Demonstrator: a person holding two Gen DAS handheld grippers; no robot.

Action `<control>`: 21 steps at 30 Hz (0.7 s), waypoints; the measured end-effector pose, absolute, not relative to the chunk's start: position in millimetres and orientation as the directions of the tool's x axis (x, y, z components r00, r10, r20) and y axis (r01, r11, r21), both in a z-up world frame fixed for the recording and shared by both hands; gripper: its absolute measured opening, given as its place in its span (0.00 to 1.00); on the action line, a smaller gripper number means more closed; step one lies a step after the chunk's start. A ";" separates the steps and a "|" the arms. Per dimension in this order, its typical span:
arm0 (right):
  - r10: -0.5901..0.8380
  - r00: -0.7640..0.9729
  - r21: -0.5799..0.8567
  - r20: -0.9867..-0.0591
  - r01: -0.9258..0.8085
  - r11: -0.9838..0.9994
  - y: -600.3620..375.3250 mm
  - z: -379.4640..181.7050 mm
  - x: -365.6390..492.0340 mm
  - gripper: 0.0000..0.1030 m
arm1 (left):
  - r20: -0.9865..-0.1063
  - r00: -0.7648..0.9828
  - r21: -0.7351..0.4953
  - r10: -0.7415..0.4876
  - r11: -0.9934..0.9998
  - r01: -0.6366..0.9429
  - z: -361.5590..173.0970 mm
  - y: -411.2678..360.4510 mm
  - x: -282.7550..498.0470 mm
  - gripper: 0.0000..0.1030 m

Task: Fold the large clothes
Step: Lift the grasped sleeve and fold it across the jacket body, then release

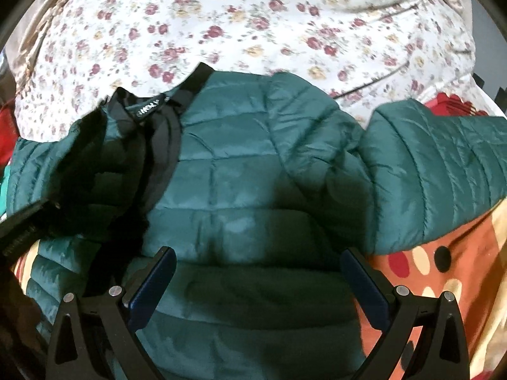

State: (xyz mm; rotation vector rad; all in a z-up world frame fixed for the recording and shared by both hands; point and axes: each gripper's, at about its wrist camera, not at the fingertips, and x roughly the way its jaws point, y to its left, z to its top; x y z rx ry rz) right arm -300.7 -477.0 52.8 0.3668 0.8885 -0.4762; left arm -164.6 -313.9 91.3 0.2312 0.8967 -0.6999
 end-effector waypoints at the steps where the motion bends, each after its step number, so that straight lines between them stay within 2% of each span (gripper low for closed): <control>1: -0.239 0.536 0.109 -0.810 0.538 0.836 -478.6 51.2 -302.1 1.00 | -0.786 0.416 -0.098 -0.457 0.756 0.647 87.1 -316.6 -165.4 0.11; 4: -0.230 0.527 0.112 -0.818 0.538 0.835 -481.9 47.1 -305.8 1.00 | -0.814 0.386 -0.097 -0.435 0.756 0.647 69.2 -324.6 -167.5 0.11; 7: -0.223 0.527 0.126 -0.820 0.546 0.828 -484.1 45.1 -311.5 1.00 | -0.807 0.390 -0.091 -0.442 0.747 0.659 67.2 -323.8 -173.3 0.21; 9: -0.215 0.530 0.142 -0.820 0.552 0.821 -485.2 45.6 -313.7 1.00 | -0.805 0.363 -0.123 -0.469 0.730 0.672 71.2 -319.9 -175.6 0.44; 12: -0.196 0.547 0.179 -0.814 0.557 0.811 -484.7 50.4 -314.9 1.00 | -0.783 0.313 -0.219 -0.537 0.709 0.670 88.3 -299.3 -176.0 0.59; 17: -0.150 0.602 0.237 -0.784 0.514 0.824 -467.7 66.1 -306.8 1.00 | -0.750 0.377 -0.196 -0.544 0.726 0.659 126.8 -250.2 -175.4 0.65; 21: -0.079 0.635 0.299 -0.768 0.466 0.833 -447.7 70.8 -288.9 1.00 | -0.723 0.454 -0.172 -0.521 0.772 0.612 149.2 -202.9 -161.3 0.65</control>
